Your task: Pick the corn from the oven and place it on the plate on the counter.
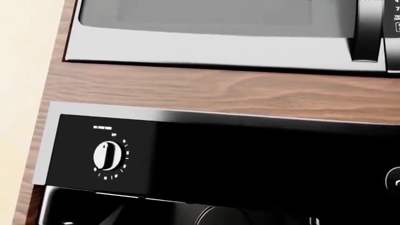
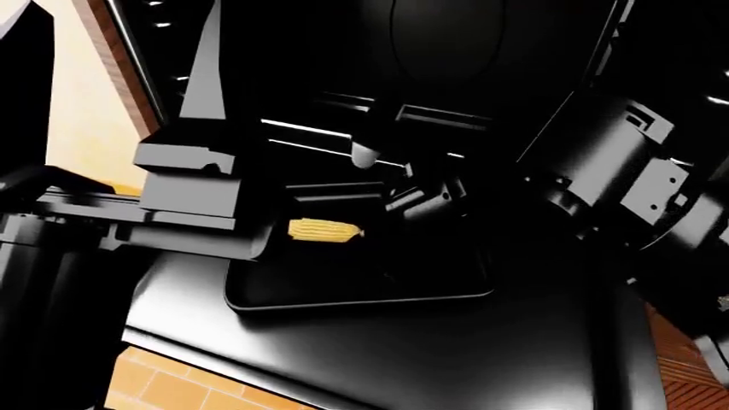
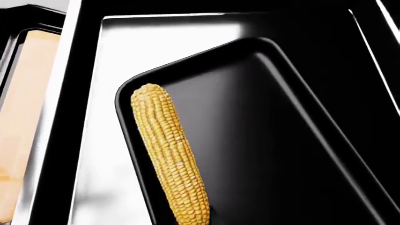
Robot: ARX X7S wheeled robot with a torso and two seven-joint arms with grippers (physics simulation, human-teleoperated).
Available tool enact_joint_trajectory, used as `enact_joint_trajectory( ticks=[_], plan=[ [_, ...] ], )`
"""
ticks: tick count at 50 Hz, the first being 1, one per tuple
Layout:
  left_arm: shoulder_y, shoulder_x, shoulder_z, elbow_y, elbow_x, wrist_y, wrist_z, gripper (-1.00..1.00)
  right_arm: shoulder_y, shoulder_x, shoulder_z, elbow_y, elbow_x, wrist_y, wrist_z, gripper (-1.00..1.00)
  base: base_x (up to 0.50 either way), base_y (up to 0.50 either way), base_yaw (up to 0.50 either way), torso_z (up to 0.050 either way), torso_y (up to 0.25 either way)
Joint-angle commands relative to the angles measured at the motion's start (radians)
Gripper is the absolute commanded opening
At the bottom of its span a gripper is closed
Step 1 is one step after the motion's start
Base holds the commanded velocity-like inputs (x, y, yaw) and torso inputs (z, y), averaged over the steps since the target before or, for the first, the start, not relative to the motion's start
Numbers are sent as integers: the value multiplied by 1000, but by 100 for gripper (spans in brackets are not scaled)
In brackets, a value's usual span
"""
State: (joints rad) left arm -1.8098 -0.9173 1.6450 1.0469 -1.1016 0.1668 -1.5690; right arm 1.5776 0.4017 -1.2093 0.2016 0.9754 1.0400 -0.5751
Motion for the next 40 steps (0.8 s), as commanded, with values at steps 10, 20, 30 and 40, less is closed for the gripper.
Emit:
enact_joint_trajectory(
  ticks=[10,20,30,40],
  plan=[
    [20,9,0,0,18,9,-1,100,-30,146,200,-455,293,103,300,-100,0,0,0,0,0],
    [30,16,-16,0,10,-8,-1,100,-52,178,268,-597,422,109,440,-100,0,0,0,0,0],
    [48,14,-38,0,12,-22,0,100,-75,205,313,-696,546,98,568,-100,0,0,0,0,0],
    [54,6,-58,0,22,-30,-1,100,-91,209,302,-684,521,90,551,-100,0,0,0,0,0]
  ],
)
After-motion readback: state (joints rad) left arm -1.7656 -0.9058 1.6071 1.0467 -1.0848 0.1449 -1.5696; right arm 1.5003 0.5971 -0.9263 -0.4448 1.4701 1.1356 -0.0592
